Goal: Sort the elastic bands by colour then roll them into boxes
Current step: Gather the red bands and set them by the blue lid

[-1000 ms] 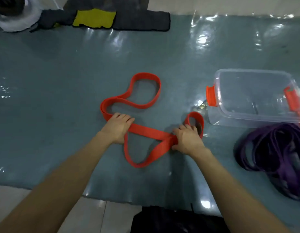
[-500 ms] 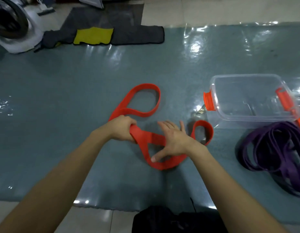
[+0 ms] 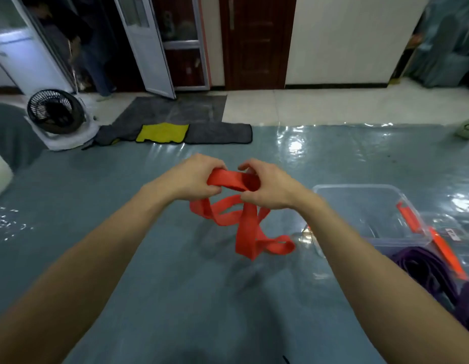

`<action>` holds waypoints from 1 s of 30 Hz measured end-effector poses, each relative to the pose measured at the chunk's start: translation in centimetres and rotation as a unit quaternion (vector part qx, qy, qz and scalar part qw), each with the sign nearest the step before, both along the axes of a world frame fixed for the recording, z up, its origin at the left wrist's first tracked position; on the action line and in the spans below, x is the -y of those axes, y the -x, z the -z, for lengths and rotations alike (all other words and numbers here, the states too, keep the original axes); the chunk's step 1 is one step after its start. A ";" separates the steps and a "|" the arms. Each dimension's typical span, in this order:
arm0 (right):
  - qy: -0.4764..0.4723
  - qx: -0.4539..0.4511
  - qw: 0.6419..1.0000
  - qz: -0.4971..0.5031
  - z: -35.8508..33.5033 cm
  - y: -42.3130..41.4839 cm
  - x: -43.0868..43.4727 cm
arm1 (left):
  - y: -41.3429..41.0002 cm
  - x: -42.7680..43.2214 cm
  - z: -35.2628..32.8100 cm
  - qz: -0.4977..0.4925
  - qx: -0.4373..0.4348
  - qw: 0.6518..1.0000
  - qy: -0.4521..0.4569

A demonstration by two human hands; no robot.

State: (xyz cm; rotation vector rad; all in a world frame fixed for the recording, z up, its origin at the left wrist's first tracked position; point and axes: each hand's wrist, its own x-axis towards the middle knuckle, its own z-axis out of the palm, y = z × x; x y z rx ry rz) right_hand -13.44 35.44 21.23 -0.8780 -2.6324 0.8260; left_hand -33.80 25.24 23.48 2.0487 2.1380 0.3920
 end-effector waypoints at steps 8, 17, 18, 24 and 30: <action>-0.113 -0.052 0.992 0.027 -5.8 1.0 -2.4 | -0.8 -4.4 -11.1 0.038 0.017 0.993 -0.108; -0.033 0.020 0.999 0.026 -10.5 -0.2 -5.7 | 1.4 -5.5 -16.0 0.013 0.090 0.988 -0.122; -0.023 -0.013 0.999 0.025 -10.8 0.2 -5.5 | 1.1 -5.5 -16.3 0.023 0.085 0.990 -0.110; 0.149 -0.135 0.979 -0.030 -11.7 3.4 -4.1 | 0.1 -5.5 -18.4 0.049 -0.061 0.995 -0.061; 0.116 -0.167 0.978 -0.041 -14.8 3.3 -4.8 | 4.1 -4.0 -12.9 0.027 0.019 0.999 0.029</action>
